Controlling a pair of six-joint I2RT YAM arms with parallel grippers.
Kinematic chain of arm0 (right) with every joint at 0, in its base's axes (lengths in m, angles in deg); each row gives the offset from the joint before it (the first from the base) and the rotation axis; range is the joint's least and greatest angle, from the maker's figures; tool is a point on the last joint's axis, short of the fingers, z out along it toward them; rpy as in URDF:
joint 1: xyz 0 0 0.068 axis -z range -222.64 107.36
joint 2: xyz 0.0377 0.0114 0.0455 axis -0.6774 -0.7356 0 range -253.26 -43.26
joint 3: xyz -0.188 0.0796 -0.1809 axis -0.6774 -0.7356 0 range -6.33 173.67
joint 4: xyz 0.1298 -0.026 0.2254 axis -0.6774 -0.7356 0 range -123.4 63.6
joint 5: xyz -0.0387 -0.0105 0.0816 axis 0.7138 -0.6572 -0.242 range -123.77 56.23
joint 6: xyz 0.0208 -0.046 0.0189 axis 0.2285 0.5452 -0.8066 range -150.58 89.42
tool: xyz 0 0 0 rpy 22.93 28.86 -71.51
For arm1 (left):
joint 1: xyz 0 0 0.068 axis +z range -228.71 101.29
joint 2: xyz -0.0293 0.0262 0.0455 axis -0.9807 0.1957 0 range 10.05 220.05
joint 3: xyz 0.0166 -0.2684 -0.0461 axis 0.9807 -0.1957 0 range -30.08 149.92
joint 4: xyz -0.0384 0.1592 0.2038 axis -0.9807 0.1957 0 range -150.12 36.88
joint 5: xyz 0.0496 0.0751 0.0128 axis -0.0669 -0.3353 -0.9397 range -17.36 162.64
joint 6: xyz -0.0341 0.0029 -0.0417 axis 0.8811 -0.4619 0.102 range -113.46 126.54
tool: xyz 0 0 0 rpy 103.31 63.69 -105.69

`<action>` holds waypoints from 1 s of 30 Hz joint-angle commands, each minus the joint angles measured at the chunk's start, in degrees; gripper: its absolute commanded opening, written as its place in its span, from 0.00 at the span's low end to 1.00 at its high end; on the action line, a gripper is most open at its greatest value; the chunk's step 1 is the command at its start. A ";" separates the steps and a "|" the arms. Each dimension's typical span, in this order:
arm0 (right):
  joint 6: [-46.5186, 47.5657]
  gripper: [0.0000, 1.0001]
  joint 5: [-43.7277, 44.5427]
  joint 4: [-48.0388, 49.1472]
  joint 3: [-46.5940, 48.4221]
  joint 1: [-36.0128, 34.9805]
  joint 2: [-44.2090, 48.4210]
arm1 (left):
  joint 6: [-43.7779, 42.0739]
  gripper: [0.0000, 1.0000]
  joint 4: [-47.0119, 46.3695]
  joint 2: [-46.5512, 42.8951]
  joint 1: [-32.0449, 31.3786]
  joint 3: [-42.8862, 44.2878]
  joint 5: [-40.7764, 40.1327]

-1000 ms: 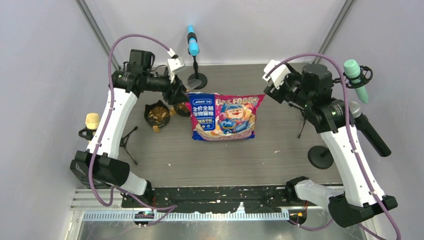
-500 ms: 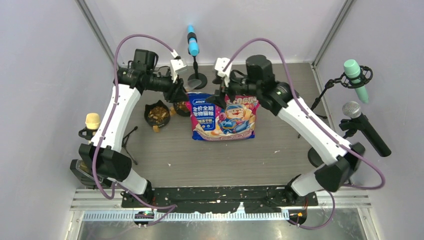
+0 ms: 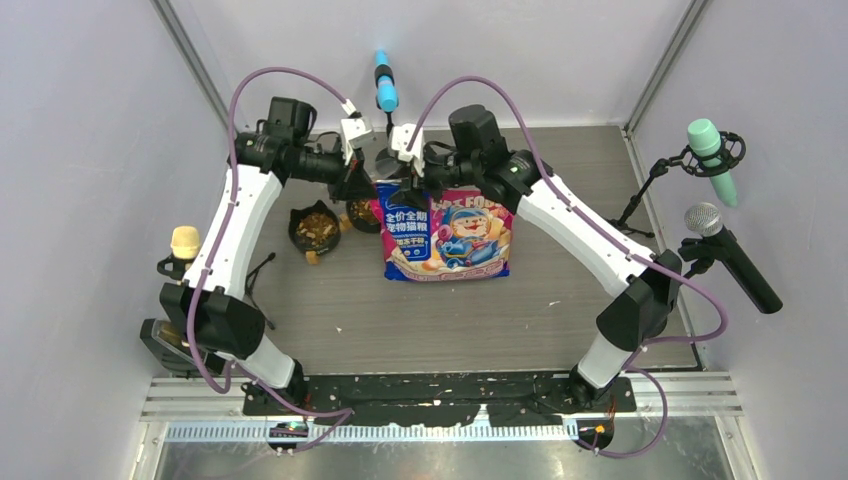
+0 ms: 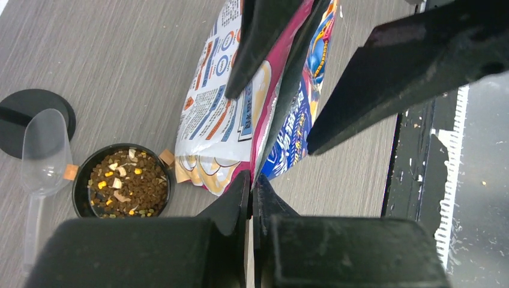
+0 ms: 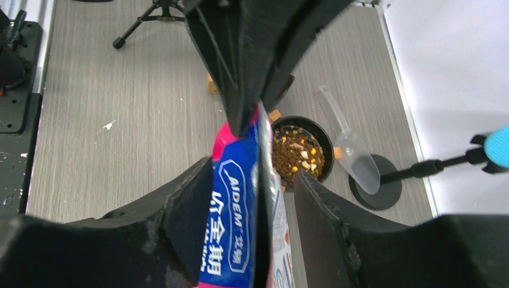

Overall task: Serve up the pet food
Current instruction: Close the pet food bag at the center of the board.

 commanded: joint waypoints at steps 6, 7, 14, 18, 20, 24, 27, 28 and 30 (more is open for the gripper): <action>-0.29 0.45 4.75 7.57 2.71 -2.17 -2.27 | -1.18 0.00 0.58 0.44 1.04 3.49 2.15; 0.04 0.44 5.27 7.65 2.68 -2.17 -2.35 | -1.24 0.00 0.58 0.45 1.13 3.57 2.18; 3.71 0.20 7.37 5.80 2.45 -2.18 -3.27 | -1.64 0.00 0.56 0.19 1.83 3.51 2.71; 7.01 0.06 9.12 3.02 2.50 -2.18 -3.02 | -1.55 0.00 0.10 -0.15 2.28 3.40 2.52; 8.43 0.05 11.05 1.61 2.52 -2.18 -2.82 | 1.09 0.00 -2.08 -0.45 2.30 2.50 0.25; 12.25 0.05 17.50 -1.49 1.60 -2.18 -1.72 | 0.75 0.00 -2.62 -0.94 2.24 1.28 -3.55; 17.53 0.05 21.69 -5.48 0.59 -2.16 -0.68 | 0.20 0.00 -2.90 -1.37 2.34 0.38 -4.11; 18.57 0.05 24.10 -6.93 0.42 -2.17 -0.55 | -0.01 0.00 -2.96 -1.40 2.38 0.19 -4.25; 21.37 0.05 28.34 -8.57 0.07 -2.37 0.07 | -1.33 0.00 -2.26 -1.40 2.38 -0.02 -4.44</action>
